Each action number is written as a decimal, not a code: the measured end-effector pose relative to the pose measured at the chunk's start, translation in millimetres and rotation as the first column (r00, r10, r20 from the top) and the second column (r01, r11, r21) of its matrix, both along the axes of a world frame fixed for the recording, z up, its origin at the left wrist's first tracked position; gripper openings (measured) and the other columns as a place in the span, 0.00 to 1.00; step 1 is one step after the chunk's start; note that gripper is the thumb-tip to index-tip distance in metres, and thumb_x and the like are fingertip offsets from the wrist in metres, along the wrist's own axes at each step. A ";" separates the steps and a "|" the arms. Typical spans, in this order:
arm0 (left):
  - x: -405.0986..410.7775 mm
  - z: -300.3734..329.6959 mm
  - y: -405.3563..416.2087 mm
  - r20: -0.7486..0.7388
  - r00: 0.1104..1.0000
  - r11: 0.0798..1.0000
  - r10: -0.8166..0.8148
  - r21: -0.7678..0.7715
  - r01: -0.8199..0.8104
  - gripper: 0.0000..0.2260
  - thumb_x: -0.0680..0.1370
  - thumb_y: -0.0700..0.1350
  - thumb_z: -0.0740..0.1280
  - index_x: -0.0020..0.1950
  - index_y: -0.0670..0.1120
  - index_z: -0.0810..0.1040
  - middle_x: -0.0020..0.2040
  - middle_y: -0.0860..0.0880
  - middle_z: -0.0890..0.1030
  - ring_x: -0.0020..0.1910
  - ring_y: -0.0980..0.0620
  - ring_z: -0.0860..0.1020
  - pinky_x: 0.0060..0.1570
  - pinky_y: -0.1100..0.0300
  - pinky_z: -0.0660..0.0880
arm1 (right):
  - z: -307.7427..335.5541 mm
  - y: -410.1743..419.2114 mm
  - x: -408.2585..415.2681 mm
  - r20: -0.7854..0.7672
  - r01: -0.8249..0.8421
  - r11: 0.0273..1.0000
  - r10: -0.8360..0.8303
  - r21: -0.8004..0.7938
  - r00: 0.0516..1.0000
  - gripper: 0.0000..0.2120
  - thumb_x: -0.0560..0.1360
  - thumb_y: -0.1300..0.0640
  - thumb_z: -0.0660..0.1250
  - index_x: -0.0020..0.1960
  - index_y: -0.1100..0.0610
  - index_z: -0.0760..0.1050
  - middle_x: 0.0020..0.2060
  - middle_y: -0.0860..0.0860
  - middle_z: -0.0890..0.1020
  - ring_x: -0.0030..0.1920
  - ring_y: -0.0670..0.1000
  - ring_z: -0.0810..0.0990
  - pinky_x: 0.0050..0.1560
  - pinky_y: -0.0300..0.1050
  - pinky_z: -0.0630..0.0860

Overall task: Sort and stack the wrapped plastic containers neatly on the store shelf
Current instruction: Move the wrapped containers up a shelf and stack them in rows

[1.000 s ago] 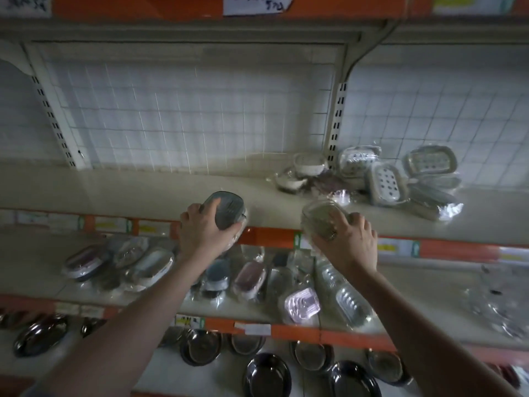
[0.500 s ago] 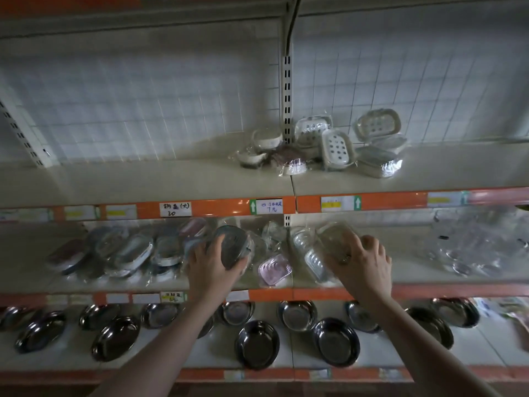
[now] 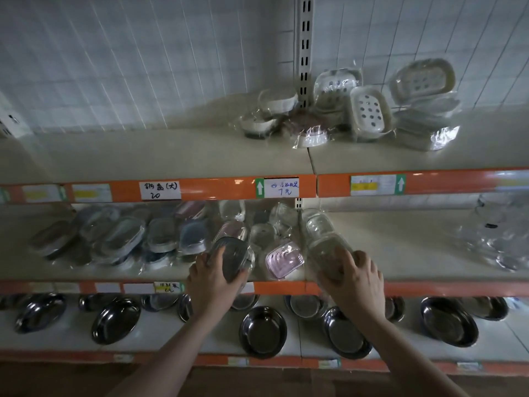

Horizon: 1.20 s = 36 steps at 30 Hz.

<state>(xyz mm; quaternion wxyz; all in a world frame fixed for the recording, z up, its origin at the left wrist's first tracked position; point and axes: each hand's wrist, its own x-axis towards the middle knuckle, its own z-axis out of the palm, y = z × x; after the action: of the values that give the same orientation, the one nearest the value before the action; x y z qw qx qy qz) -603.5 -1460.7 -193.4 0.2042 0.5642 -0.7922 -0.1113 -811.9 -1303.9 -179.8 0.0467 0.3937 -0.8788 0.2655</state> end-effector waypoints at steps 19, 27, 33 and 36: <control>-69.8 -92.5 -115.7 0.053 0.998 0.999 -0.027 0.023 0.026 0.34 0.71 0.65 0.66 0.73 0.54 0.63 0.70 0.40 0.65 0.68 0.40 0.63 0.66 0.48 0.60 | -101.9 -143.8 -46.1 0.022 0.007 0.998 -0.009 0.060 1.000 0.28 0.69 0.41 0.69 0.64 0.54 0.71 0.58 0.63 0.73 0.57 0.64 0.72 0.58 0.56 0.67; -104.6 -94.1 -131.3 0.175 0.984 0.997 -0.044 -0.057 0.055 0.34 0.72 0.62 0.67 0.75 0.56 0.59 0.71 0.42 0.63 0.66 0.41 0.65 0.63 0.51 0.62 | -106.8 -176.4 -54.6 0.026 -0.020 0.996 0.018 0.091 1.000 0.29 0.74 0.36 0.59 0.70 0.47 0.64 0.62 0.61 0.69 0.61 0.61 0.69 0.62 0.52 0.65; -121.7 -87.0 -145.4 0.206 0.978 0.999 -0.039 0.001 0.040 0.36 0.72 0.66 0.64 0.76 0.56 0.56 0.72 0.42 0.62 0.68 0.41 0.63 0.64 0.51 0.62 | -109.5 -194.9 -65.1 0.068 -0.033 0.988 0.023 0.152 0.997 0.27 0.75 0.37 0.57 0.70 0.47 0.63 0.61 0.59 0.70 0.62 0.60 0.69 0.63 0.51 0.64; -127.3 -79.7 -156.3 0.204 0.977 0.995 -0.064 0.093 0.046 0.36 0.72 0.68 0.62 0.76 0.56 0.55 0.73 0.41 0.60 0.70 0.40 0.60 0.67 0.48 0.60 | -109.7 -197.1 -70.3 0.047 -0.051 0.979 0.042 0.198 0.998 0.28 0.76 0.36 0.54 0.71 0.48 0.61 0.61 0.59 0.70 0.62 0.60 0.68 0.65 0.51 0.64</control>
<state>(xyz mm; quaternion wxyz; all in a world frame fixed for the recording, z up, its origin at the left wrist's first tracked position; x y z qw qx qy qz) -730.8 -1617.1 -273.1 0.0924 0.5590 -0.8188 -0.0923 -882.3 -1500.9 -289.5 -0.0179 0.4110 -0.8923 0.1857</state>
